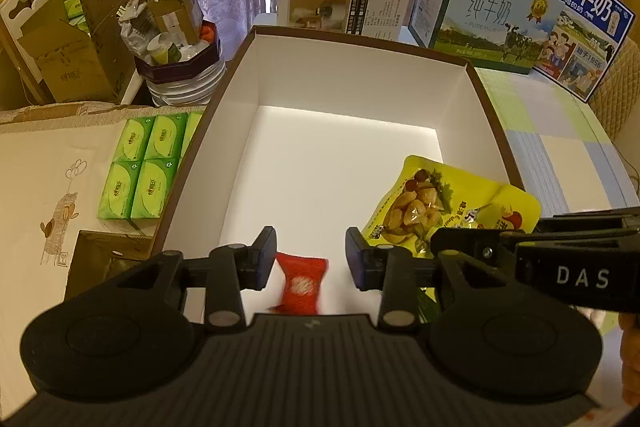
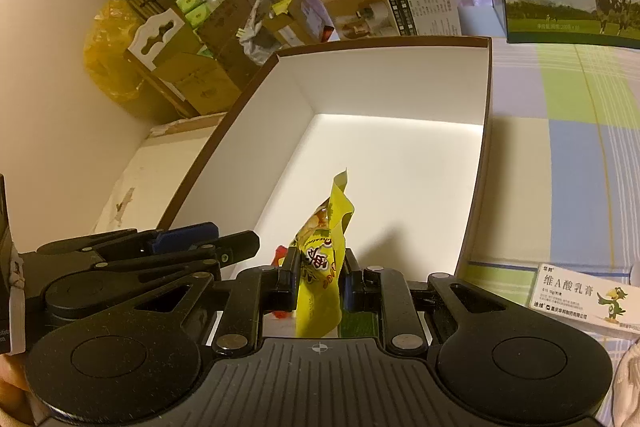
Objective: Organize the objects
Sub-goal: 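Lower the yellow pouch into the brown box and open the right tool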
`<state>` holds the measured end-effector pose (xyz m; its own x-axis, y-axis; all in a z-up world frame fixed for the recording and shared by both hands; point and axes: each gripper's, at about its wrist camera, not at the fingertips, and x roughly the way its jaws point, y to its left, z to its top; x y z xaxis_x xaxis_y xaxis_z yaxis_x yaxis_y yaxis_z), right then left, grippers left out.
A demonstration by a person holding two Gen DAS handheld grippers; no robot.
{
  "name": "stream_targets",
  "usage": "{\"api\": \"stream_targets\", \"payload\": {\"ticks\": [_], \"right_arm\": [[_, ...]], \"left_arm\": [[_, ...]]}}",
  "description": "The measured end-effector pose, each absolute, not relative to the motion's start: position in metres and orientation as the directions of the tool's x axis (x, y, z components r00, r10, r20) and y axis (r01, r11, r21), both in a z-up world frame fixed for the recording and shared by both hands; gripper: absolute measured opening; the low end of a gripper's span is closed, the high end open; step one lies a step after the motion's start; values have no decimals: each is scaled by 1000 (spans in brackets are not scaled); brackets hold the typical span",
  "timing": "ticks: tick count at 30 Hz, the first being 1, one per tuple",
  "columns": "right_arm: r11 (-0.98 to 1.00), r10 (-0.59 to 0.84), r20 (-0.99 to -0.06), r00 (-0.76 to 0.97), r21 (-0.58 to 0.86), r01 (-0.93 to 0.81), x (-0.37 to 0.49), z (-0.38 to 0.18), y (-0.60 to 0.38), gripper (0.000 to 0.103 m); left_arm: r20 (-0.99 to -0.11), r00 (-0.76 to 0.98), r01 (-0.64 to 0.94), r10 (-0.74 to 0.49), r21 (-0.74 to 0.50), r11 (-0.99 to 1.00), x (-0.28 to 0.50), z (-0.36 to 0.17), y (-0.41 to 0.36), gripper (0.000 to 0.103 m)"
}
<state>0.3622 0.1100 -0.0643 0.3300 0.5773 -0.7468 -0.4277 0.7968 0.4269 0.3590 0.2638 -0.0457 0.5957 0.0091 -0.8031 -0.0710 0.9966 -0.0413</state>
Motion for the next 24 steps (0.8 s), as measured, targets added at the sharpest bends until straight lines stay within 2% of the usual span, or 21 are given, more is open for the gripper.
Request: {"api": "stream_targets", "payload": {"ticks": [9,13,24], "right_arm": [[798,573,-752,326,421,-432,365,-70,117,17],[794,583,-744,325,437,-422,368,-70,116,17],[796,580,-741,339,425,-432,369,-66,112,24]], "left_arm": [[-807,591,-79,14,-41,996,364,-48,271,40],[-807,590,-81,12,-45,996,362,-49,273,46],[-808,590,-86,10,-50,995,359,-49,274,51]]}}
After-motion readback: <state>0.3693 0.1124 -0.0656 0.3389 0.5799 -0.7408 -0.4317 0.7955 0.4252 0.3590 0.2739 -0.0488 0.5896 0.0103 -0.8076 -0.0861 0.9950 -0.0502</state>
